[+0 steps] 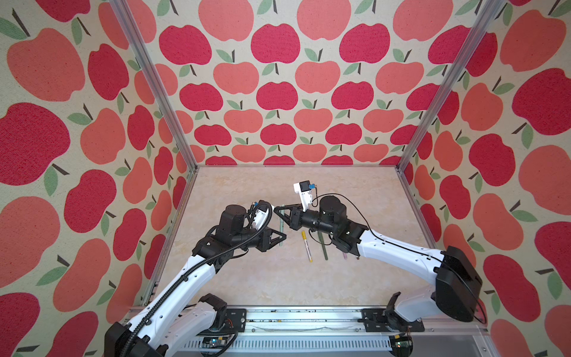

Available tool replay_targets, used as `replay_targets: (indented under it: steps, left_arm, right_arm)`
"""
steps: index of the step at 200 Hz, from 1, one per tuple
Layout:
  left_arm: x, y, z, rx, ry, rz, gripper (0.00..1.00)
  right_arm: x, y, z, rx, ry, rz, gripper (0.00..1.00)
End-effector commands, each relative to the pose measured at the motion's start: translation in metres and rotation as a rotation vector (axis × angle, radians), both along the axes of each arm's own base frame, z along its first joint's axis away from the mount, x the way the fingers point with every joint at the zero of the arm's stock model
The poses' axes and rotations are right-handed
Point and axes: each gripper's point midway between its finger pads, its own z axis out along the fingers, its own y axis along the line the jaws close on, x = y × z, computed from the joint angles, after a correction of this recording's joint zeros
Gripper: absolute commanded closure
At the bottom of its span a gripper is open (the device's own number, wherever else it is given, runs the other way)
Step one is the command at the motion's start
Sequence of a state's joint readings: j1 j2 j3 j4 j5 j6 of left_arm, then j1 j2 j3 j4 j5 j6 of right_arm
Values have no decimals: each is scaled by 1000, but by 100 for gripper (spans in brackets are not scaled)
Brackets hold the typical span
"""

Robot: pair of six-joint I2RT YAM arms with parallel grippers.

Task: Insert the pens into the pen caps

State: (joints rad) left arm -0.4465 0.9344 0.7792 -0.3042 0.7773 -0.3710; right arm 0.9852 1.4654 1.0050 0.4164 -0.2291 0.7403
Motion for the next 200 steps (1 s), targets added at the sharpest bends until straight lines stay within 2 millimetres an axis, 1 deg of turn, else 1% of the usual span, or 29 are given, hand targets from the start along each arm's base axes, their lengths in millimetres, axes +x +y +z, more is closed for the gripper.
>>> replay_targets:
  steps: [1,29,46,60,75,95,136,157,172,181,200]
  left_arm:
    - [50,28,168,-248,-571,217,100]
    - [52,28,167,-254,-563,218,100]
    - [53,28,163,-253,-552,217,100]
    - [53,27,159,-255,-538,209,100]
    - [53,25,151,-252,-510,197,100]
    - [51,24,130,-246,-450,195,100]
    - [43,21,67,-221,-289,209,100]
    - [35,17,40,-206,-222,208,100]
    - [30,15,23,-193,-183,210,100]
    - [27,15,15,-188,-160,214,100]
    - [23,15,7,-187,-140,222,100]
  right_arm:
    - [-108,-6,-139,-387,321,337,96]
    - [-109,-5,-139,-385,324,339,96]
    - [-108,-5,-138,-384,319,336,94]
    - [-106,-4,-135,-382,307,329,93]
    - [-100,-3,-127,-375,293,322,89]
    - [-86,-1,-110,-341,265,300,88]
    - [-51,-3,-65,-274,188,244,86]
    - [-38,-2,-44,-249,150,227,81]
    - [-34,-1,-33,-242,128,226,75]
    - [-33,-1,-28,-240,117,227,74]
    - [-33,-2,-25,-240,113,230,71]
